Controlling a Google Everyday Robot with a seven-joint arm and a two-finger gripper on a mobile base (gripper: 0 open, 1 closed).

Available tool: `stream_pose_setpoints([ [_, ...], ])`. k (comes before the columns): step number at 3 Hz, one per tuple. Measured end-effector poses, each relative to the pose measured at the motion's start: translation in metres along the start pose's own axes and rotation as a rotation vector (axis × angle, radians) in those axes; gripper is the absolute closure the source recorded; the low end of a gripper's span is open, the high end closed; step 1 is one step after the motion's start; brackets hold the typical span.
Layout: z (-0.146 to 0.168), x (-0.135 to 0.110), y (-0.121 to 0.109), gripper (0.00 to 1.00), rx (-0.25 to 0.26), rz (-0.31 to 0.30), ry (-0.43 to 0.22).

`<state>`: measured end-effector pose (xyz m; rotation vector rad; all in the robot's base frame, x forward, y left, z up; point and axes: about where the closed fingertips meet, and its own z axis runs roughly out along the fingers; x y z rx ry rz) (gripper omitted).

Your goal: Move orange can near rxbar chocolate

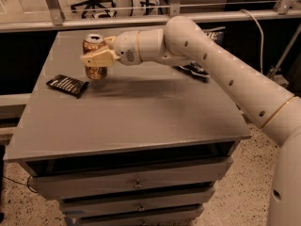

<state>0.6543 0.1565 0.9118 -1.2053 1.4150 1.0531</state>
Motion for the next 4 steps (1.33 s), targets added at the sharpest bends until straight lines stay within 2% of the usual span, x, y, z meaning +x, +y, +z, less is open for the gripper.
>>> stream_pose_setpoints([
  [1,0.010,0.008,0.016,1.00,-0.031,0.035,-0.011],
  [2,0.013,0.014,0.014,1.00,-0.020,0.034,0.001],
  [3,0.009,0.025,-0.002,1.00,0.016,0.037,0.024],
  [4,0.009,0.032,-0.011,0.83,0.022,0.036,0.039],
])
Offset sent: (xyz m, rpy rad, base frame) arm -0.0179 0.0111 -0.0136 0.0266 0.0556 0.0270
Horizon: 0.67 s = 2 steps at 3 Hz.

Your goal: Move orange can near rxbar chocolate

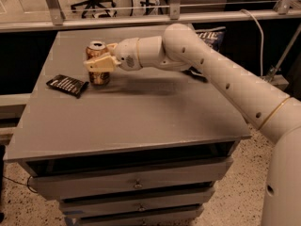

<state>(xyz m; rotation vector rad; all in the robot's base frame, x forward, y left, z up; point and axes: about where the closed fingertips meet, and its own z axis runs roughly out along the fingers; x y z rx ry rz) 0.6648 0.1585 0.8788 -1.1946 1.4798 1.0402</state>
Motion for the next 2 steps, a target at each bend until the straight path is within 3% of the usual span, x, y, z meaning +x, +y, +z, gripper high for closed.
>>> stream_pose_setpoints([
  [2,-0.0006,0.0006,-0.0033,0.38,-0.002,-0.002,0.005],
])
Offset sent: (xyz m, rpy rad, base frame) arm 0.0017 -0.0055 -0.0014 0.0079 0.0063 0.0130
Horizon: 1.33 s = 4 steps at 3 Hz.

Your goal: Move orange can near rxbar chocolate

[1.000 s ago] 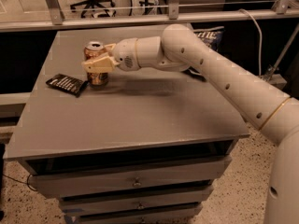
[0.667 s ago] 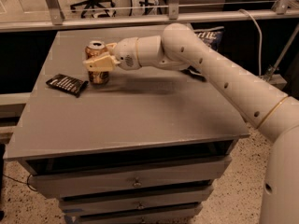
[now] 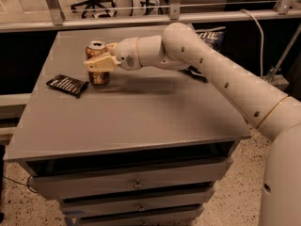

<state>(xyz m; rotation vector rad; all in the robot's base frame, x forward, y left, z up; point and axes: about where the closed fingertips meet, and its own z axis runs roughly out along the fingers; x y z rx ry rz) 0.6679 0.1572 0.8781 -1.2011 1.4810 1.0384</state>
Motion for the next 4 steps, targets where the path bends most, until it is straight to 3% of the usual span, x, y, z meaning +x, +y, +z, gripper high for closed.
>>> stream_pose_setpoints([
  [1,0.000,-0.001,0.000,0.13,0.000,0.000,0.000],
  [2,-0.012,-0.008,0.006,0.00,0.002,0.005,-0.024],
  [3,-0.036,-0.009,0.006,0.00,0.039,0.007,-0.023],
  [4,-0.074,0.006,-0.005,0.00,0.104,0.011,-0.022],
])
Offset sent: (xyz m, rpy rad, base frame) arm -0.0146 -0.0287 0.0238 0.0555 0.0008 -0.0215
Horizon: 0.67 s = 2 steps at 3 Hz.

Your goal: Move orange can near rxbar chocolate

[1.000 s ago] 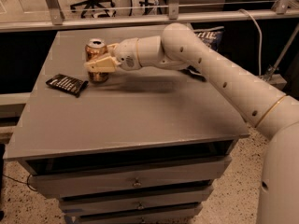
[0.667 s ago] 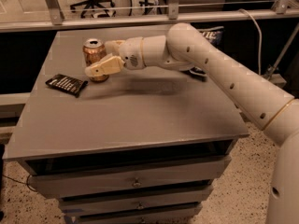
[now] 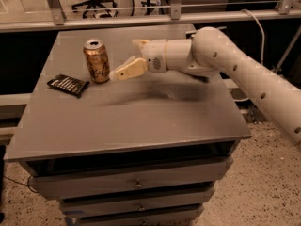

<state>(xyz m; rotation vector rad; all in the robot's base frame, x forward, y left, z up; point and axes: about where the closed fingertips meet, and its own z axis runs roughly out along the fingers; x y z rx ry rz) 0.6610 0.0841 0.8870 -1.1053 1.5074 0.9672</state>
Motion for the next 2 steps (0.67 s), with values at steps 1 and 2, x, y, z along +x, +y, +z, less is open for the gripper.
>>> stream_pose_setpoints([
  [1,-0.080,0.035,-0.032,0.00,0.132,0.023,-0.030],
  [2,-0.105,0.040,-0.038,0.00,0.170,0.028,-0.031],
])
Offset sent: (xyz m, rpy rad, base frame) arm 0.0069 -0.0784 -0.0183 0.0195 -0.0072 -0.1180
